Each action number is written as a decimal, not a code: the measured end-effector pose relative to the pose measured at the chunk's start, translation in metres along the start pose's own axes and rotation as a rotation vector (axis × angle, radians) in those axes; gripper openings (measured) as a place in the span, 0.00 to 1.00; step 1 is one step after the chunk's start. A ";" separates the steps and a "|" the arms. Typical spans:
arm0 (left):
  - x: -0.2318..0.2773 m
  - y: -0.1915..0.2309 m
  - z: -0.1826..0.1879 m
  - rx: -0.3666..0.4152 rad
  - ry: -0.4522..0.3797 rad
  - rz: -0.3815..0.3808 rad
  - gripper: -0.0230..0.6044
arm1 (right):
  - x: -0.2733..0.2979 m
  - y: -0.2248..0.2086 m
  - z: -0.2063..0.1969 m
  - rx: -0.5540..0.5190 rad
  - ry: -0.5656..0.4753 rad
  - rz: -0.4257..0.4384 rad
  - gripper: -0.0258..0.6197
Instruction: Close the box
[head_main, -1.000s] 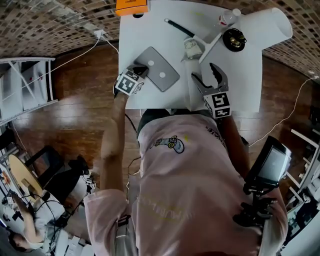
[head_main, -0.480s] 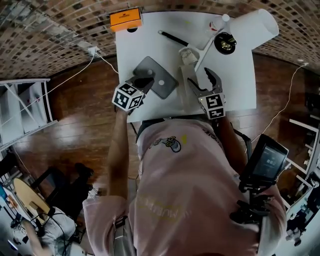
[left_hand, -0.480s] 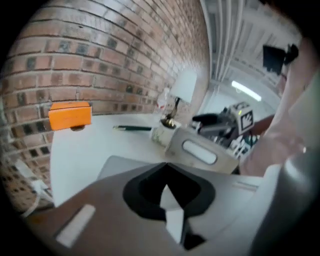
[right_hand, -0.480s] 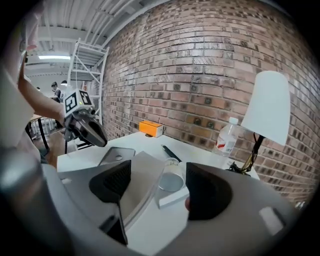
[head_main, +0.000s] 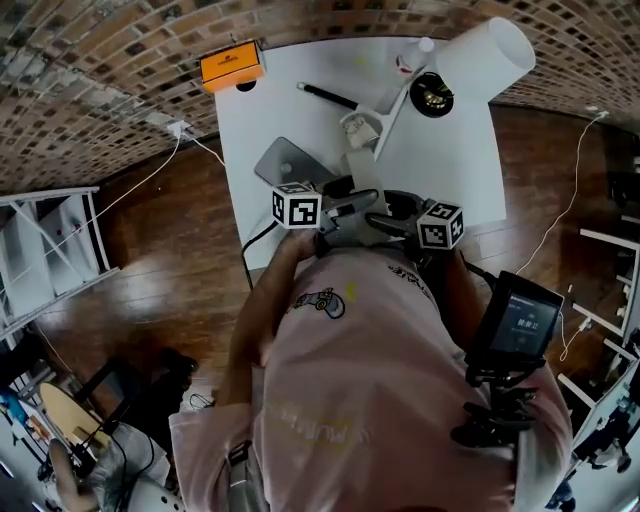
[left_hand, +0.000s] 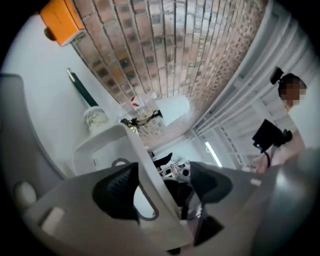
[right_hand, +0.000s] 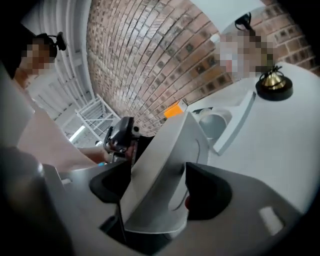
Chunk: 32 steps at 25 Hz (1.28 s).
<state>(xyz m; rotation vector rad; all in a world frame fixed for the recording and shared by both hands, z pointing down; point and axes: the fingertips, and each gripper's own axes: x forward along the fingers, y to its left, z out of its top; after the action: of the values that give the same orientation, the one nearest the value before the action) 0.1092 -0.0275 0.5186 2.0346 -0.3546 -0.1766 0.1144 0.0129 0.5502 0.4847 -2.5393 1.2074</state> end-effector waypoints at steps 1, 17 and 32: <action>0.011 0.005 -0.007 -0.030 0.031 0.008 0.52 | 0.001 0.002 -0.004 0.011 0.000 0.022 0.57; -0.050 -0.157 0.085 -0.208 -0.420 -0.876 0.08 | -0.101 0.025 0.111 -0.087 -0.428 0.039 0.50; -0.049 -0.177 0.079 -0.175 -0.291 -0.871 0.09 | -0.054 0.065 0.107 0.037 -0.285 0.529 0.55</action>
<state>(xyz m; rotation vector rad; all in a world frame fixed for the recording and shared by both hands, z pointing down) 0.0722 -0.0002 0.3244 1.8655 0.3867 -1.0031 0.1238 -0.0233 0.4197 -0.0260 -3.0113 1.4420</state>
